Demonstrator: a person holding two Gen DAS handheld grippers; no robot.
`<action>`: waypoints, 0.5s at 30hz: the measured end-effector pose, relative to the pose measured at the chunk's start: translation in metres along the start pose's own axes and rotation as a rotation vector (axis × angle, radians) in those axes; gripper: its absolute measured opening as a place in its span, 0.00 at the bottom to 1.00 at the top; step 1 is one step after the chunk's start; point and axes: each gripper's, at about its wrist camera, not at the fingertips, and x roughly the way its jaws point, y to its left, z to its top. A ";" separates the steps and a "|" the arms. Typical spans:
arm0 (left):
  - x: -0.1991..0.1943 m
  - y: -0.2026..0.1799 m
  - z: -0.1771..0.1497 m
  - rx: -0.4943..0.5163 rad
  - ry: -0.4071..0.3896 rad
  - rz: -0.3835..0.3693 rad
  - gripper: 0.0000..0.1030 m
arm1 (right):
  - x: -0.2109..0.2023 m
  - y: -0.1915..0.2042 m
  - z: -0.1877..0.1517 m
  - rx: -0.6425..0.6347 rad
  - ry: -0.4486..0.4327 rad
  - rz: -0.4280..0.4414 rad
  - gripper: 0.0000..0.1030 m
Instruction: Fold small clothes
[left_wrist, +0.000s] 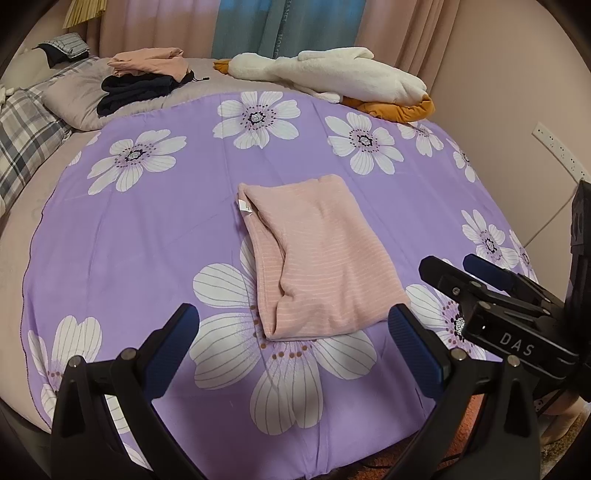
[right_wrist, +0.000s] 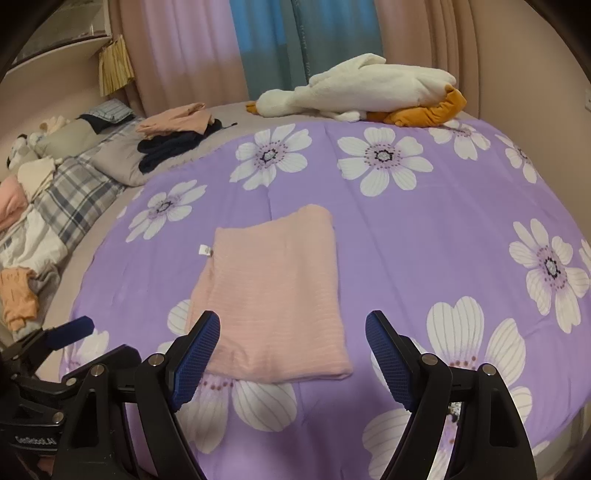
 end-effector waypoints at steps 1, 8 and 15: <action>0.000 0.000 0.000 0.000 0.001 -0.002 0.99 | 0.000 0.000 0.000 -0.001 0.001 0.000 0.79; 0.004 0.001 -0.003 -0.005 0.021 -0.001 0.99 | 0.002 0.000 -0.001 -0.007 0.011 -0.002 0.79; 0.004 0.001 -0.003 -0.006 0.020 -0.002 0.99 | 0.003 0.000 -0.002 -0.007 0.014 -0.010 0.79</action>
